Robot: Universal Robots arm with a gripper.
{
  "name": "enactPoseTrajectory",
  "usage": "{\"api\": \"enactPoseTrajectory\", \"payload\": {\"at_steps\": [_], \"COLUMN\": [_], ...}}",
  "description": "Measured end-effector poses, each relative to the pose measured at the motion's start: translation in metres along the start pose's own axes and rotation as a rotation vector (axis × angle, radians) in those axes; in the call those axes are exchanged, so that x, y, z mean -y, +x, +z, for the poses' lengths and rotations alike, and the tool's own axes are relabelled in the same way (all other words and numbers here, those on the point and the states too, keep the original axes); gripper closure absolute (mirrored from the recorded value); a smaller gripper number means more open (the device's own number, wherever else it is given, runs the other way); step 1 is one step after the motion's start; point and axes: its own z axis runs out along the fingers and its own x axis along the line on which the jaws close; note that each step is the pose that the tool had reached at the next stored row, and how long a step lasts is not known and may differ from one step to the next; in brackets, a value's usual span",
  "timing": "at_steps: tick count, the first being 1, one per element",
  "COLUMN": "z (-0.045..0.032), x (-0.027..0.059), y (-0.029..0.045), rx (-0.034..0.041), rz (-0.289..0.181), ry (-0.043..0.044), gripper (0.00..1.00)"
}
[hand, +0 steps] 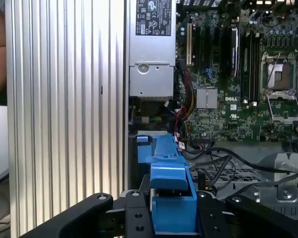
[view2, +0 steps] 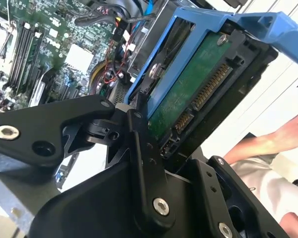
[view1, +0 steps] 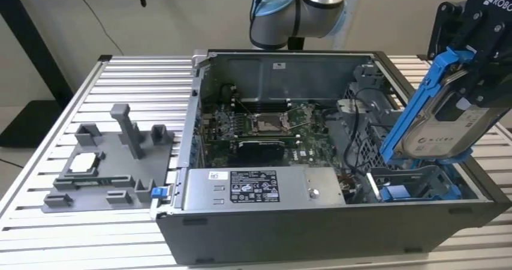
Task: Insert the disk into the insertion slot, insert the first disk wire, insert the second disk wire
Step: 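Insert the disk into the insertion slot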
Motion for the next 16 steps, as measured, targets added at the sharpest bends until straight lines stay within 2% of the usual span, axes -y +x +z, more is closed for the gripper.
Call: {"api": "enactPoseTrajectory", "payload": {"at_steps": [7, 16], "z": [0.0048, 0.0051], "x": [0.0022, 0.0023], "y": [-0.0007, -0.0008], "rx": [0.0007, 0.0012], "rz": [0.0, 0.011], "ry": [0.0, -0.0001], "gripper": [1.0, 1.0]}}
